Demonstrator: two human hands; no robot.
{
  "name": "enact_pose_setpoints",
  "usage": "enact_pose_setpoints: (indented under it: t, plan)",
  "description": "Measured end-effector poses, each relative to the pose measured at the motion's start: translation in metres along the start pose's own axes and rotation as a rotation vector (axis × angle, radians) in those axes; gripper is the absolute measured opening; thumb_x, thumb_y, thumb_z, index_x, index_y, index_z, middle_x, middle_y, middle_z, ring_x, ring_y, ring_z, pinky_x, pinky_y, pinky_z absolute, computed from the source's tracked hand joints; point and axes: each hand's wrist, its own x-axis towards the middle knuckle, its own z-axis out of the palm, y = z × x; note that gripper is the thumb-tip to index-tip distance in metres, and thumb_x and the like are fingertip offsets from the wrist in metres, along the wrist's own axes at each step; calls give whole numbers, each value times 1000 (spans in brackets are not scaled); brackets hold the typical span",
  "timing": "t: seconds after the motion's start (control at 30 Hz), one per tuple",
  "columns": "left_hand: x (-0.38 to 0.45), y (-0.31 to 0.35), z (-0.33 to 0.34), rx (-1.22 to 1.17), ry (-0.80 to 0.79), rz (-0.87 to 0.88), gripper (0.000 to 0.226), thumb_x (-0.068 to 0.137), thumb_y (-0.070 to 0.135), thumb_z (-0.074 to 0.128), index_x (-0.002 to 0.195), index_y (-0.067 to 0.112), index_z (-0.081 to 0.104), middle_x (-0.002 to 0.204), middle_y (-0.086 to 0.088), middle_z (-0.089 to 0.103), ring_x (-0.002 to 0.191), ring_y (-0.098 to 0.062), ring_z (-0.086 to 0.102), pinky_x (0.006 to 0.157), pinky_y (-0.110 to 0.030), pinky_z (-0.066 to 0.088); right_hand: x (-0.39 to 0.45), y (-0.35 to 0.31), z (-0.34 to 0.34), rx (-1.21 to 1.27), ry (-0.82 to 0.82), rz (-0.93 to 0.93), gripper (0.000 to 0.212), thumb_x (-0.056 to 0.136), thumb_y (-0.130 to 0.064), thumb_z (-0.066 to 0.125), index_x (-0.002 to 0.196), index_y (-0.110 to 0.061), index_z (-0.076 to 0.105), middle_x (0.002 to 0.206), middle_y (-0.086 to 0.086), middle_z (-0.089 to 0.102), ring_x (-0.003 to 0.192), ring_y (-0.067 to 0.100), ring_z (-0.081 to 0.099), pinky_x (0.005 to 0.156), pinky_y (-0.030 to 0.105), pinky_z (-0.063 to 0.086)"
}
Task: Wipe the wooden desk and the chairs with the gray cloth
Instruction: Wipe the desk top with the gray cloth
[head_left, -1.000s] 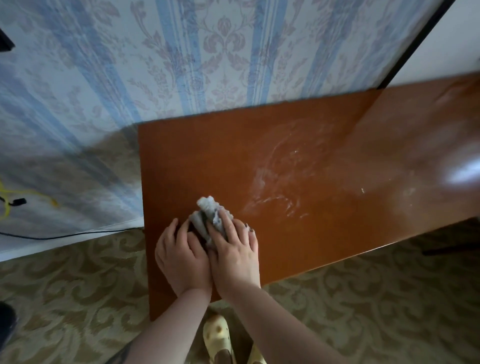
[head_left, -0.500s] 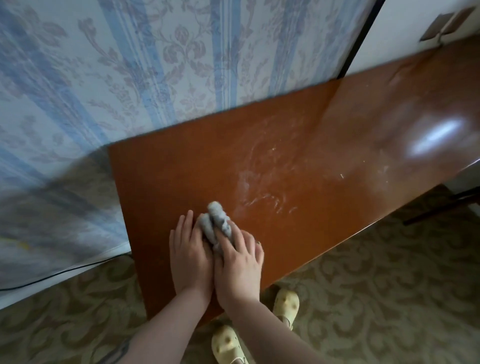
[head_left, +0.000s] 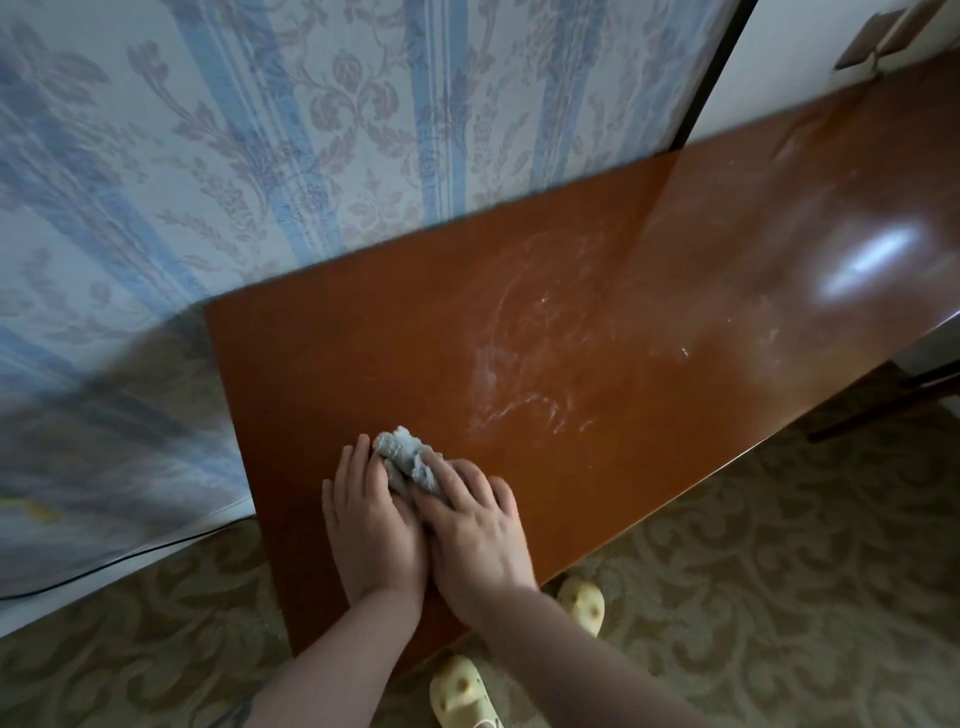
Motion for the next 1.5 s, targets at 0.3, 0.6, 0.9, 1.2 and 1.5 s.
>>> enact_pose_setpoints:
  t: [0.3,0.6,0.9,1.2,1.5]
  plan:
    - [-2,1,-1,87,-47,7,45,95,8,46,140,16,46,151,-4,38,144,-20,25,119,-40,15,-23,35,-9,2,245,812,33,92,-25,58,124,-24,63,141,-2,47,121,22,34,90,46,38]
    - [26,0,-5,108,-54,107,31,90,11,57,120,14,64,128,-6,59,120,-30,49,98,-45,41,7,15,1,-112,161,270,44,81,-26,66,125,-27,62,133,-3,55,110,22,47,80,38,49]
    - [22,10,15,103,-69,179,44,86,5,63,129,9,57,140,-10,51,132,-31,44,110,-50,33,2,0,2,-53,214,313,33,78,-29,64,111,-33,68,130,-7,54,108,21,45,77,36,49]
    - [21,18,11,177,-119,125,45,92,9,50,137,18,49,148,-5,42,139,-25,33,115,-45,28,-22,62,-14,-72,280,710,42,84,-16,66,125,-27,63,134,-4,52,110,22,43,81,44,44]
    - [22,14,16,150,-83,144,41,89,10,58,130,10,55,142,-11,48,133,-30,39,111,-50,31,14,9,-4,-35,153,193,41,80,-27,54,119,-33,62,134,-8,50,107,20,47,78,34,47]
